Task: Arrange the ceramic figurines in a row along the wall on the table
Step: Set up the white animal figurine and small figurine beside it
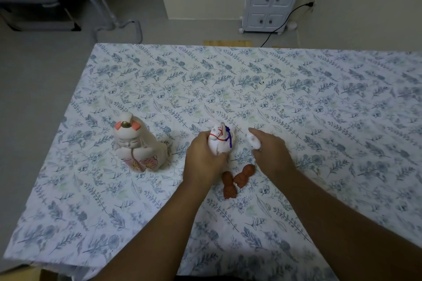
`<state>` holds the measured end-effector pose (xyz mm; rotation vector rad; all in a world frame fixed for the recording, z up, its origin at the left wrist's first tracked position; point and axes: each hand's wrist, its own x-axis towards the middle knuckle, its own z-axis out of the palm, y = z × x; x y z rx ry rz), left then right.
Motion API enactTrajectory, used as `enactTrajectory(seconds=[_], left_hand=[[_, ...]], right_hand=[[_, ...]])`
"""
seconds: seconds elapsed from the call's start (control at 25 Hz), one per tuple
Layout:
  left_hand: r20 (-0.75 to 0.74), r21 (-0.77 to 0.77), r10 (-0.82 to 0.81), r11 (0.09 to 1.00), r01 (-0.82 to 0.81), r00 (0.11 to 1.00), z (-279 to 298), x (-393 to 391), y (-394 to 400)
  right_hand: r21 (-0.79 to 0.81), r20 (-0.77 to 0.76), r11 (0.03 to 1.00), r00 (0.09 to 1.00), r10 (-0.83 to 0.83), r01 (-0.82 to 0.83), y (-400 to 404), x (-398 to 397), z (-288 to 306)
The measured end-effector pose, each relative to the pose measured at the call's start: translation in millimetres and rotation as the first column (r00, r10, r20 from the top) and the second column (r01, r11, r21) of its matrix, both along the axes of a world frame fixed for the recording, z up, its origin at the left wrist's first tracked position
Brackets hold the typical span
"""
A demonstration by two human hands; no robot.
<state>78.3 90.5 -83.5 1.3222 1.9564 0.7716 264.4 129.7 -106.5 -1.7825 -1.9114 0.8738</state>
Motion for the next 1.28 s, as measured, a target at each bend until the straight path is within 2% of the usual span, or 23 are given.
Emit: enactTrajectory(seconds=[0.32, 0.48, 0.6, 0.72, 0.96, 1.28], left_hand=[[0.131, 0.065, 0.172, 0.981, -0.181, 0.976, -11, 21, 29], [0.151, 0.089, 0.187, 0.975, -0.202, 0.971, -24, 28, 36], [0.189, 0.125, 0.077, 0.987, -0.102, 0.979, -25, 23, 28], [0.069, 0.181, -0.078, 0.981, 0.064, 0.995, -26, 15, 20], [-0.082, 0.160, -0.205, 0.963, 0.215, 0.975, -23, 6, 26], [-0.070, 0.142, -0.179, 0.972, 0.187, 0.981, -21, 7, 24]], right_hand=[[-0.037, -0.044, 0.993, 0.993, -0.113, 0.111, 18, -15, 3], [-0.044, -0.056, 0.989, 0.989, -0.140, 0.138, 16, -18, -7], [-0.027, -0.027, 0.989, 0.989, -0.146, 0.145, 10, -17, -10], [0.020, -0.037, 0.992, 0.991, -0.125, 0.126, 10, -13, -8], [0.007, 0.060, 0.999, 0.997, -0.040, 0.040, 16, -14, -9], [-0.012, 0.067, 1.000, 0.998, -0.003, 0.004, 18, -14, -4]])
